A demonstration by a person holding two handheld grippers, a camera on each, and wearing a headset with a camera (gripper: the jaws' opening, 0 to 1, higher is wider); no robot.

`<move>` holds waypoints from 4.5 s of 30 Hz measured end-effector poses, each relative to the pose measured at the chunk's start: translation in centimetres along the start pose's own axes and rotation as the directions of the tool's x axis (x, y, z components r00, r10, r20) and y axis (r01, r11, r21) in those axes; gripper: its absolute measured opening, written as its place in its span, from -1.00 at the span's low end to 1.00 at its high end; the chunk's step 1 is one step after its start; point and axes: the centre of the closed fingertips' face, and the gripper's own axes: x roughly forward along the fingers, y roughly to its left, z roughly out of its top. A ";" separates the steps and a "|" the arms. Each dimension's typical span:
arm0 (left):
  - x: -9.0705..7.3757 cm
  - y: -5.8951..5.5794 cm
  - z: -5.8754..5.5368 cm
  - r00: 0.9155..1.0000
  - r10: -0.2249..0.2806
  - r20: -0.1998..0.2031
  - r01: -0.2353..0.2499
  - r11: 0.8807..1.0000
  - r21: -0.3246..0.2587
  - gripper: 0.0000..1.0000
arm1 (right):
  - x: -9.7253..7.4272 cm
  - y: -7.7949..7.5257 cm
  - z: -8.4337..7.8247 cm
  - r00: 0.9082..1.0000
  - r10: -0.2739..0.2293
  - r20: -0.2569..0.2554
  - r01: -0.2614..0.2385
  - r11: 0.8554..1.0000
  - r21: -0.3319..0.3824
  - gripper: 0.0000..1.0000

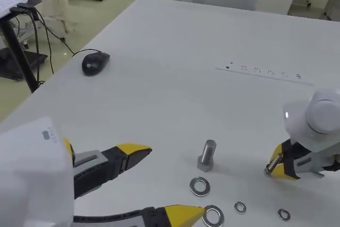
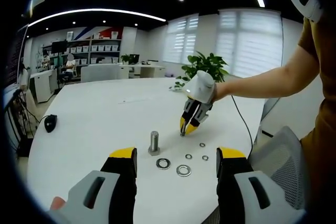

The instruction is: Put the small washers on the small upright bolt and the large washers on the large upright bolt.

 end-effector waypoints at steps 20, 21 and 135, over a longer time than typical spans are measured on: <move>-0.5 -0.1 0.0 1.000 -0.006 -0.003 0.006 1.000 0.015 0.21 | -1.4 0.9 -0.7 1.000 -0.021 -0.001 0.021 0.999 0.039 -0.71; -0.5 -0.1 0.1 1.000 -0.007 0.000 0.007 1.000 0.016 0.21 | -1.6 1.1 -0.8 1.000 -0.023 0.002 0.023 0.999 0.037 -0.71; -2.6 -2.3 1.6 0.999 -0.029 0.044 0.025 0.997 0.078 0.20 | -4.8 5.6 -1.3 0.999 -0.037 0.011 0.036 0.994 0.105 -0.76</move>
